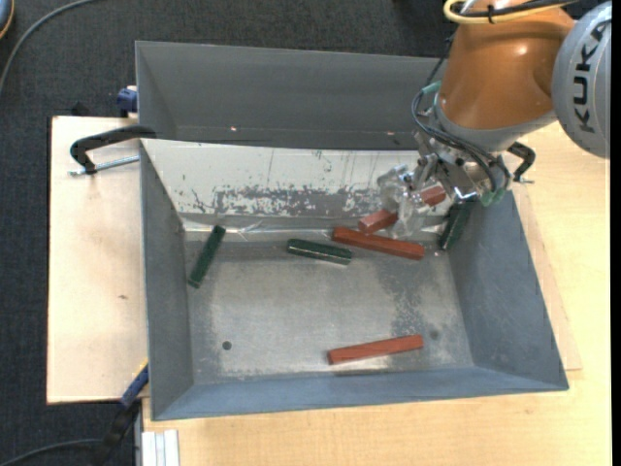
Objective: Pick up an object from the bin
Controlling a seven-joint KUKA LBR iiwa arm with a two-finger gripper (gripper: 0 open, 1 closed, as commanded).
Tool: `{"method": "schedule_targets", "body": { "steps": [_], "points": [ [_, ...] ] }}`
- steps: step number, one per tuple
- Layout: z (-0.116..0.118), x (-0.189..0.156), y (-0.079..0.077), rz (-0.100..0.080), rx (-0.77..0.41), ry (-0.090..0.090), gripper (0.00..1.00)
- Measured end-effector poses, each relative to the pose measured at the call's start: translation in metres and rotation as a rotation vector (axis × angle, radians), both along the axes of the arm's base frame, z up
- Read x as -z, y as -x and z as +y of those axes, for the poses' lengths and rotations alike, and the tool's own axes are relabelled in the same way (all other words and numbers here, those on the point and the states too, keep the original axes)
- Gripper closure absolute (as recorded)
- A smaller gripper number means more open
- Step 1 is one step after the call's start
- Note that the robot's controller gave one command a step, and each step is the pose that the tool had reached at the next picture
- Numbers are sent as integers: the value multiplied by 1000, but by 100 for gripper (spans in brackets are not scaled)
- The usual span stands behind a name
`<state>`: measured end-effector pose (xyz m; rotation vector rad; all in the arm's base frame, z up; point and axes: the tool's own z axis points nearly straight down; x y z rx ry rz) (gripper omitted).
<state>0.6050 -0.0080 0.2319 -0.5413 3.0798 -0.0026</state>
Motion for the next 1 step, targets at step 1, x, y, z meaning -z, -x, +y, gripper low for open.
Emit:
{"method": "schedule_targets", "body": {
  "steps": [1],
  "points": [
    [-22,-105,5,-3,-36,2,100]
  ]
}}
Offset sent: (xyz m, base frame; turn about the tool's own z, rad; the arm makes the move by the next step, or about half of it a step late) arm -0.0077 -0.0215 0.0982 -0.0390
